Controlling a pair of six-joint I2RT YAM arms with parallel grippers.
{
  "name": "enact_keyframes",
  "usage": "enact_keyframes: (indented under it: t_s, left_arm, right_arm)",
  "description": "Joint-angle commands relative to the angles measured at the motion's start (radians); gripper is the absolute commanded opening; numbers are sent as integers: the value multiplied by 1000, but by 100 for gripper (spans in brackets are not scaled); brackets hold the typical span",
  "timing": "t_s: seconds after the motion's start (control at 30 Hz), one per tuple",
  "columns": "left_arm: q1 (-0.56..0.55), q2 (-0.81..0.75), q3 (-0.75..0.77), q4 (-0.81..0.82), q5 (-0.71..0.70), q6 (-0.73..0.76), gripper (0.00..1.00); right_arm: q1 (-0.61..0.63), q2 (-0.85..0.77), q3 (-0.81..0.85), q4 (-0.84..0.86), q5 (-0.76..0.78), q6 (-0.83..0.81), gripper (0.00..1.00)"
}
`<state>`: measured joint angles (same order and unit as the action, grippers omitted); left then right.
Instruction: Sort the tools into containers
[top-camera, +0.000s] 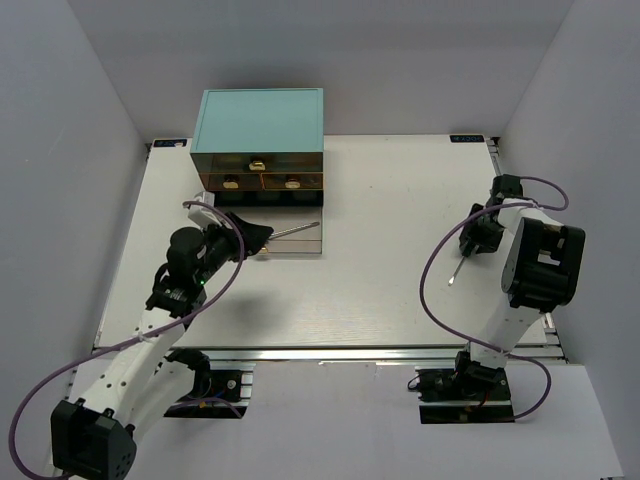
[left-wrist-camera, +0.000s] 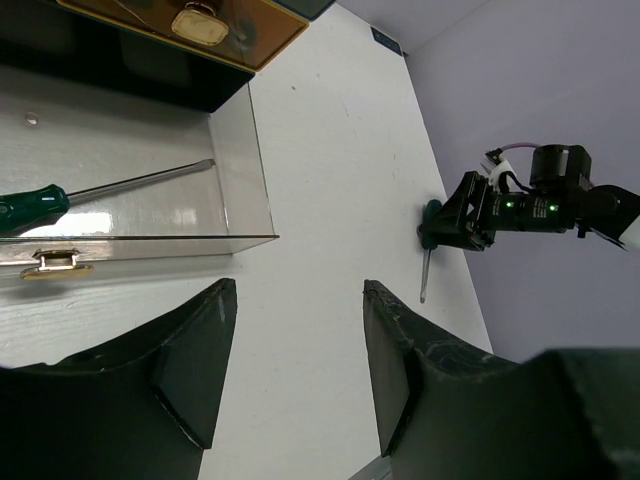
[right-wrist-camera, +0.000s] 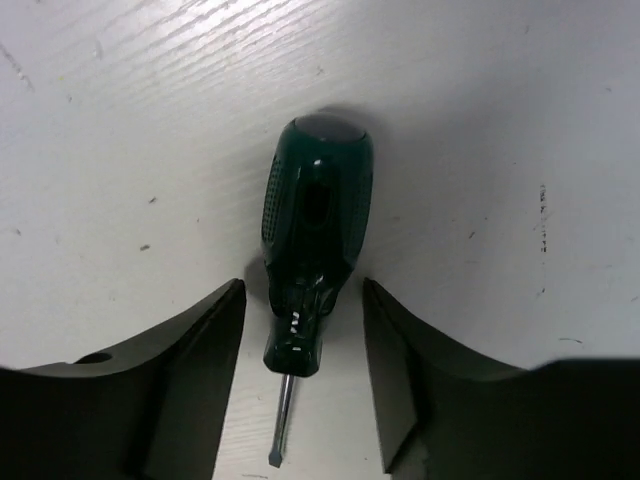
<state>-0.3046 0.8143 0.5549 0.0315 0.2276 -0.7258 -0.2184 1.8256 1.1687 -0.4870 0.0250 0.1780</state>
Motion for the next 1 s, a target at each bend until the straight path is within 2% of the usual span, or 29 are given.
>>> enact_keyframes:
  t_s: [0.0, 0.03, 0.1, 0.13, 0.2, 0.3, 0.37, 0.5, 0.63, 0.67, 0.8, 0.87, 0.97]
  left_arm:
    - [-7, -37, 17, -24, -24, -12, 63]
    - [-5, -38, 17, -25, -25, -12, 63]
    - [-7, -41, 25, -28, -30, -14, 63]
    - [-7, -43, 27, -54, -34, -14, 63]
    - [-8, -50, 27, -62, -45, -14, 63]
    - [-7, -55, 28, -71, -54, -11, 63]
    - [-8, -60, 30, -87, -62, -9, 63]
    - [-8, -93, 13, -120, -134, -21, 63]
    - [-7, -139, -7, -209, -253, -69, 63]
    - [-8, -150, -10, -229, -272, -98, 63]
    - [-7, -161, -21, -300, -318, -164, 62]
    - [-7, -158, -32, -329, -323, -190, 61]
    - [-8, -150, -42, -341, -317, -237, 60]
  right_arm:
    - [5, 40, 31, 30, 18, 32, 54]
    - [7, 44, 32, 31, 13, 31, 43]
    - [8, 46, 34, 37, -17, -1, 28]
    - [10, 41, 36, 39, -45, -14, 16]
    - [20, 29, 54, 38, -115, -53, 2]
    - [75, 3, 115, 25, -235, -115, 0]
    - [134, -28, 144, 37, -339, -243, 0]
    - [426, -158, 207, 93, -468, -556, 0]
    - [644, -209, 270, 142, -602, -892, 0]
    - [722, -191, 295, 140, -617, -1010, 0]
    - [874, -61, 498, 96, -594, -1136, 0]
    - [919, 7, 644, 88, -562, -1135, 0]
    - [1016, 200, 827, 80, -483, -1143, 0]
